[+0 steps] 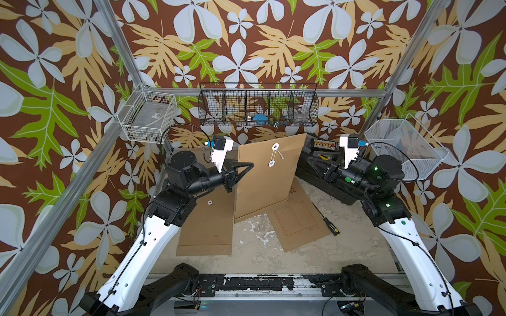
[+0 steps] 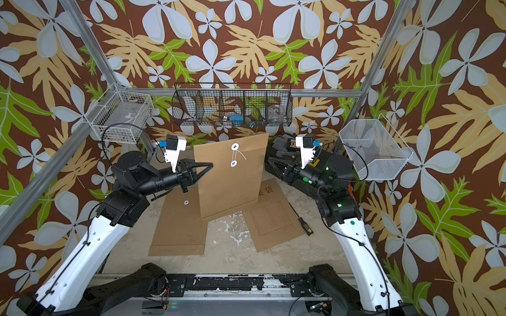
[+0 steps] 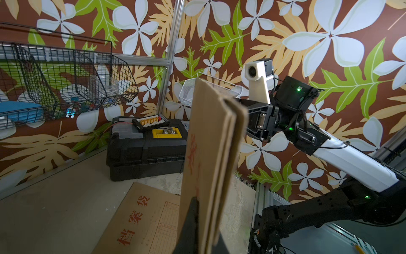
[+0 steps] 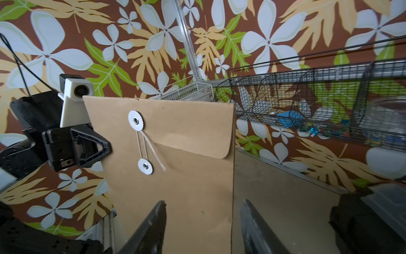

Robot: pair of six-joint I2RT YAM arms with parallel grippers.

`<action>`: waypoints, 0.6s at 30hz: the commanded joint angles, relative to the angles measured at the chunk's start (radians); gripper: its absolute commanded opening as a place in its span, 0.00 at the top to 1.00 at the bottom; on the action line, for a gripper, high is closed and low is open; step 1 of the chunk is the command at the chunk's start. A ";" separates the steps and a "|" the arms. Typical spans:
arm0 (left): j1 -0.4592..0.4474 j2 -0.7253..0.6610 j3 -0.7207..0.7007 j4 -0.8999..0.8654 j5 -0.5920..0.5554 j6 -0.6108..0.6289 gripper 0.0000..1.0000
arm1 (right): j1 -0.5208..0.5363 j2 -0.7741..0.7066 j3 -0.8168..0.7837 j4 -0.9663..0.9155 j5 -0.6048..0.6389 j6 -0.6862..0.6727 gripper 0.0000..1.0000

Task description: Open the file bag

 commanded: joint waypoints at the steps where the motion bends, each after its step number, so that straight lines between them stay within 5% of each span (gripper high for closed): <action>1: 0.000 0.008 0.006 -0.010 -0.040 0.016 1.00 | 0.010 -0.004 0.007 -0.056 0.066 -0.049 0.45; 9: -0.064 0.040 0.043 -0.040 -0.065 0.033 1.00 | 0.159 0.056 0.054 -0.120 -0.104 -0.126 0.43; 18: -0.085 0.027 0.053 -0.044 -0.016 0.041 1.00 | 0.170 0.100 0.069 -0.119 -0.061 -0.100 0.34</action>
